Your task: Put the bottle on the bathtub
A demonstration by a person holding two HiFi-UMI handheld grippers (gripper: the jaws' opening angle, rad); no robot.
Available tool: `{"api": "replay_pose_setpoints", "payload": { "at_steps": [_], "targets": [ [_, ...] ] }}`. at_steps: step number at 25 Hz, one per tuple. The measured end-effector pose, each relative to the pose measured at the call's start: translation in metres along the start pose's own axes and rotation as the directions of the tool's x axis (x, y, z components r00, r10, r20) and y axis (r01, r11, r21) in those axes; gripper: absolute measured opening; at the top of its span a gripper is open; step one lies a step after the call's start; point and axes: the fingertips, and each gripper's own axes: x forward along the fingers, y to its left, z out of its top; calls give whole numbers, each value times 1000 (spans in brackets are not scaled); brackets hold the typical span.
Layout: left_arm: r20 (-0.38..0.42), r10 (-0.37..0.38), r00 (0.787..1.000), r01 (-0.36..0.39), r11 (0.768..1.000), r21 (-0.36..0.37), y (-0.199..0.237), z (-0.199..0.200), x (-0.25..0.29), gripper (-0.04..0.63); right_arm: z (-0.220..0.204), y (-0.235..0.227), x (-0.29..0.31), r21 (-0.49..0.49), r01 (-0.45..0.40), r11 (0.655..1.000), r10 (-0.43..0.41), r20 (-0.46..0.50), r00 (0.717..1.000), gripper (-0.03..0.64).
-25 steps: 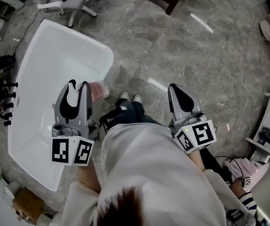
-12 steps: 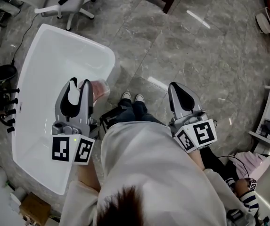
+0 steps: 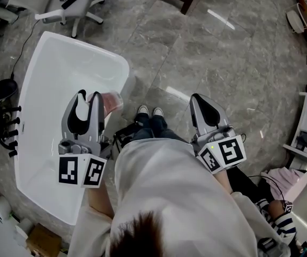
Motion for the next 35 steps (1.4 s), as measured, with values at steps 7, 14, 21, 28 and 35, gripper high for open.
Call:
{"api": "replay_pose_setpoints", "payload": {
  "at_steps": [7, 14, 21, 28, 35],
  "targets": [
    [-8, -19, 1000, 19, 1000, -5, -5, -4, 1, 199, 0, -1, -3, 1, 11, 1000, -11, 4, 1000, -2],
    [-14, -45, 999, 45, 999, 4, -9, -3, 13, 199, 6, -8, -5, 1, 37, 999, -37, 15, 999, -2],
    [-46, -90, 995, 90, 996, 16, -8, -12, 39, 199, 6, -17, -3, 5, 83, 997, -83, 10, 996, -2],
    [-107, -144, 984, 147, 989, 26, -12, -44, 69, 199, -5, -18, 1, 12, 94, 995, -94, -24, 995, -2],
    [-188, -197, 962, 207, 978, 36, -16, -94, 102, 199, -23, -12, 15, 42, 94, 995, -91, -55, 994, -2]
  ]
}}
